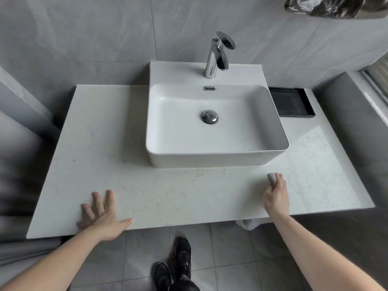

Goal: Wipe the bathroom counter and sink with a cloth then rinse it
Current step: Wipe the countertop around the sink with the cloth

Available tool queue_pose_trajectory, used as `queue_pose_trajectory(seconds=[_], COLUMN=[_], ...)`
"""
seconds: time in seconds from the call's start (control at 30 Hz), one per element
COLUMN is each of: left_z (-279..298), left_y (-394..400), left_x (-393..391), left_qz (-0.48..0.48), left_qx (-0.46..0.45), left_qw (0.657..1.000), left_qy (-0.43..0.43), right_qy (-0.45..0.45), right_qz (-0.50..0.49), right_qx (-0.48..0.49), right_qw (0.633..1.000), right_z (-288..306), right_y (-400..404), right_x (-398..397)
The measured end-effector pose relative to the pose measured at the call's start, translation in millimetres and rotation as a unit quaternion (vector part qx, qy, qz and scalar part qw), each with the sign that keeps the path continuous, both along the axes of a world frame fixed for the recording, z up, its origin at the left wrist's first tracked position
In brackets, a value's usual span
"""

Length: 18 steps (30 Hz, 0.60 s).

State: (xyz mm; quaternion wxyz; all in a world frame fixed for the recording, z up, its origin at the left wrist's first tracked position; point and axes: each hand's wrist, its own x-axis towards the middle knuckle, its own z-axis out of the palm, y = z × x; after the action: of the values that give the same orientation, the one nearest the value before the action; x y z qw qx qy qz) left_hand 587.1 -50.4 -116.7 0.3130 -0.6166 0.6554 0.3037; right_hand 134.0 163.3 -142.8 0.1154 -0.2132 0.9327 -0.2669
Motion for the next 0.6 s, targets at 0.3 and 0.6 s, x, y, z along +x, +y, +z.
queue_pose_trajectory(seconds=[0.3, 0.6], left_z=[-0.2, -1.4], left_y=[-1.0, -2.8], left_x=[-0.6, -2.4], left_qz=[0.005, 0.018], left_qx=[-0.010, -0.035], left_qw=[1.000, 0.999], left_qy=[-0.001, -0.016], right_qy=[-0.041, -0.090], right_qz=[0.009, 0.091], right_qx=[0.114, 0.067], right_qw=[0.993, 0.989], right_z=[-37.7, -33.1], right_y=[-83.6, -135.4], right_x=[70.0, 184.6])
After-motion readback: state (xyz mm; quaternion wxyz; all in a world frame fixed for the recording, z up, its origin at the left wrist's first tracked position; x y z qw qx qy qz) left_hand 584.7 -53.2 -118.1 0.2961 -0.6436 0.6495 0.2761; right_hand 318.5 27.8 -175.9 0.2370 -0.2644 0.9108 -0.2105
